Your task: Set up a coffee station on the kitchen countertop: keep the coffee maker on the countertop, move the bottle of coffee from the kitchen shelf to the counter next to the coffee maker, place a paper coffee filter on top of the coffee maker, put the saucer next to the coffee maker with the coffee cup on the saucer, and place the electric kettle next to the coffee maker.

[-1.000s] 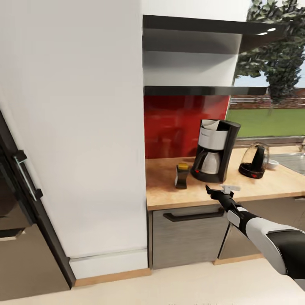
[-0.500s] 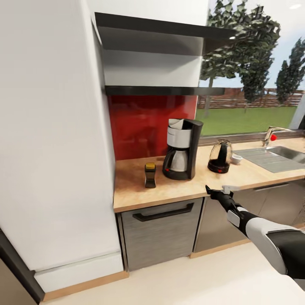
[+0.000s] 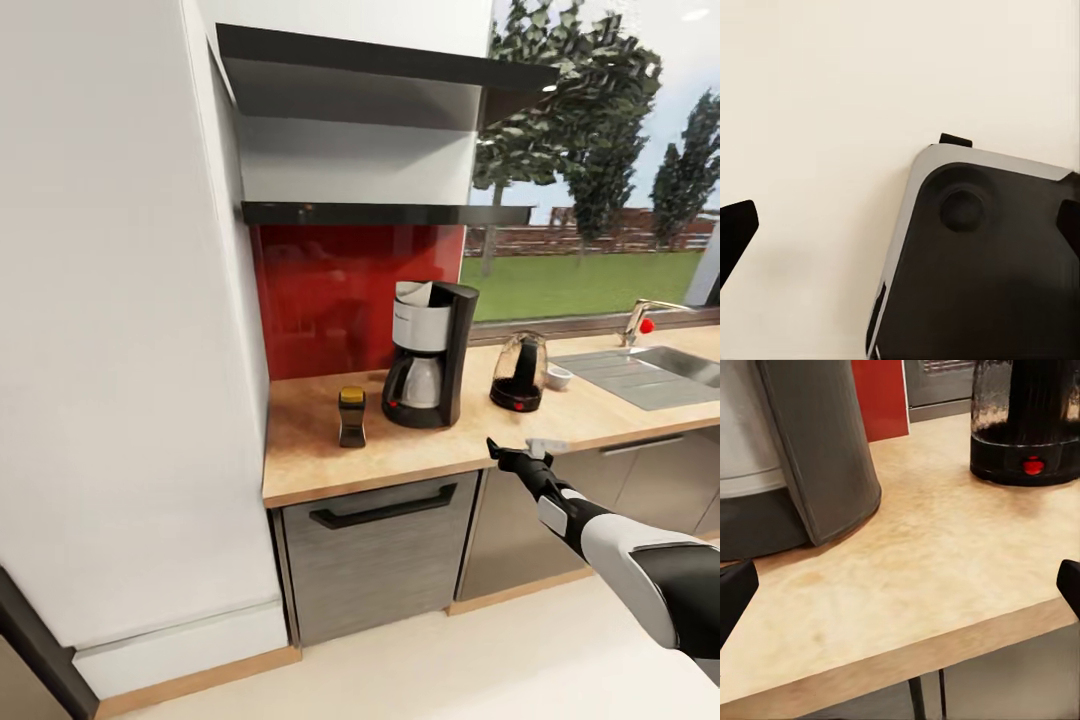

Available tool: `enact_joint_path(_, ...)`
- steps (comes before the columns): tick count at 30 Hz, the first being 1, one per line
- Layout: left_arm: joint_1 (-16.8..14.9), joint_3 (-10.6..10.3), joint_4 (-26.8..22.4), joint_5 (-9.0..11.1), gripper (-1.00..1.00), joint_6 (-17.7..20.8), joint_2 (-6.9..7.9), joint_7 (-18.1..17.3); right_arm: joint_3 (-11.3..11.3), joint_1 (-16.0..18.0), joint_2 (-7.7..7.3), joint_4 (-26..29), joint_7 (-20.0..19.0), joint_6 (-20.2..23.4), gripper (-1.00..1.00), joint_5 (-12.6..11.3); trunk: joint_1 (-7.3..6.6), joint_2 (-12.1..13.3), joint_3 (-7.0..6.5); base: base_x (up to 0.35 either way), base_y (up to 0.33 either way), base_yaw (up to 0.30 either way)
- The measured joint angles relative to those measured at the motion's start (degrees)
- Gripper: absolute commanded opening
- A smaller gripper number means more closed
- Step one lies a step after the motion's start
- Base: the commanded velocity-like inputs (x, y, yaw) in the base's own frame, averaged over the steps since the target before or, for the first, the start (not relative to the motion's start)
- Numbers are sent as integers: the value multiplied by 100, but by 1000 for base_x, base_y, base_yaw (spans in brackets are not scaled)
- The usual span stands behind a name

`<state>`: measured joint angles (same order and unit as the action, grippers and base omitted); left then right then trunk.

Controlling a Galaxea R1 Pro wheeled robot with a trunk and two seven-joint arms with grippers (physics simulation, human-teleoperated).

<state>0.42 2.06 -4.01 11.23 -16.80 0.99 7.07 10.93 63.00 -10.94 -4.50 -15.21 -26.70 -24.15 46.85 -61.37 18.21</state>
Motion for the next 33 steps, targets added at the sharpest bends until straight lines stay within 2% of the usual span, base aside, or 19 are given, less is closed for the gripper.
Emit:
enact_joint_path(3,0,-2,13,-3,100,0,-42,-5,-21,4,2,26,17,75,100,-1,1,0,0,27,0,0)
enact_joint_path(13,0,4,12,-12,100,0,-53,-21,-28,13,-4,326,310,386,100,-2,1,0,0,3,0,0)
enact_joint_path(14,0,4,13,-12,100,0,-53,-22,-40,13,-3,984,1165,1871,100,-8,1,0,1,0,0,0)
enact_joint_path(15,0,3,14,-13,100,0,-53,-28,-34,12,-6,1884,1263,2118,100,-5,1,0,1,0,0,0)
enact_joint_path(16,0,0,16,-14,100,-2,-53,-30,-28,20,-4,2478,1361,2219,100,0,1,-1,-1,0,0,0)
enact_joint_path(18,0,-2,16,-14,100,-4,-53,-32,-39,15,-6,2709,1642,2399,100,-2,1,-1,0,0,0,0)
enact_joint_path(22,0,-3,16,-15,100,-8,-53,-33,-35,16,-7,3059,1971,2580,100,-11,1,0,0,0,0,0)
enact_joint_path(33,8,-3,16,-15,100,-9,-53,-33,-49,16,-20,3109,2049,2599,100,-4,1,0,0,0,0,0)
